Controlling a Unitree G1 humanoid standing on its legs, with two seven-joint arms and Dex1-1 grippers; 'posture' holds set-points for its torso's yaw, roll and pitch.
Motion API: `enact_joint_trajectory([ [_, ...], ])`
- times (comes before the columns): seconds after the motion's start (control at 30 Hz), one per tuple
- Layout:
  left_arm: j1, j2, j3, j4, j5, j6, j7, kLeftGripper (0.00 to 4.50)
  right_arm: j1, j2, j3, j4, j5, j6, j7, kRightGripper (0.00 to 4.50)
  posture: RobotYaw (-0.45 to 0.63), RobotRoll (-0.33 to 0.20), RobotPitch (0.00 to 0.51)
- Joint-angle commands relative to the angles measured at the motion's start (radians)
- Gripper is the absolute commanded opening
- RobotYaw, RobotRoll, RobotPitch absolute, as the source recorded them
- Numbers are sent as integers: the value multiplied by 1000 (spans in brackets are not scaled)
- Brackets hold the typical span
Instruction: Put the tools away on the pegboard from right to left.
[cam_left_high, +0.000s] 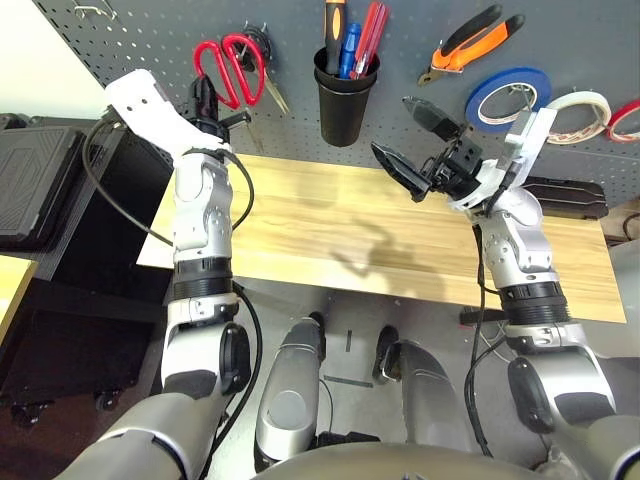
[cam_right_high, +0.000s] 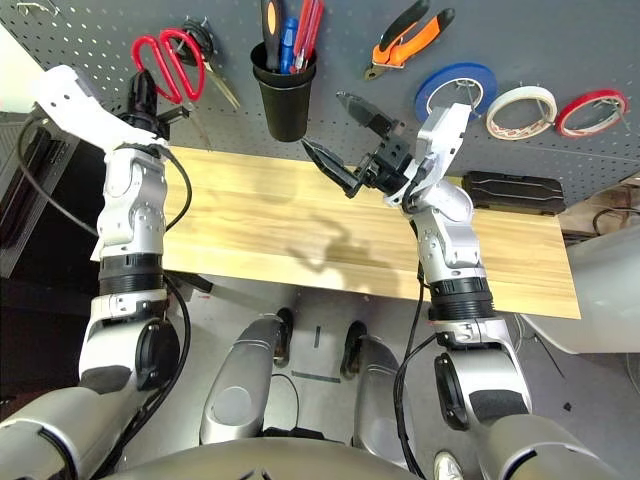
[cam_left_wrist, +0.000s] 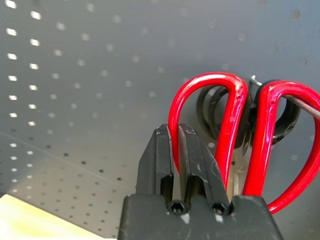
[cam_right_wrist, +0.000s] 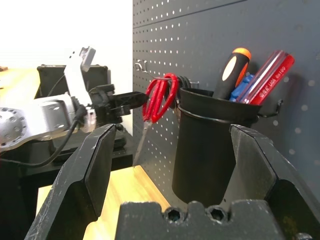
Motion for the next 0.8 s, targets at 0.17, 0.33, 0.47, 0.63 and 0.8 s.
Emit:
enact_joint_trajectory([
  [0.17, -55, 40, -44, 218, 92, -85, -23, 932, 1, 13, 5, 11, -24, -23, -9, 4500, 239, 0, 209],
  [0.33, 39, 45, -70, 148, 103, -76, -61, 2748, 10, 11, -2, 12, -40, -23, -33, 4500, 234, 0, 209],
  [0.47, 149, 46, -95, 45, 103, -47, -96, 4323, 30, 10, -14, 24, -67, -22, -87, 4500, 245, 0, 211],
  [0.63, 283, 53, -113, -78, 108, -31, -127, 4455, 73, 16, -30, 26, -98, -43, -173, 4500, 249, 0, 213],
  [0.8, 408, 71, -112, -179, 110, -23, -155, 4455, 130, 15, -54, 9, -137, -70, -281, 4500, 243, 0, 213],
])
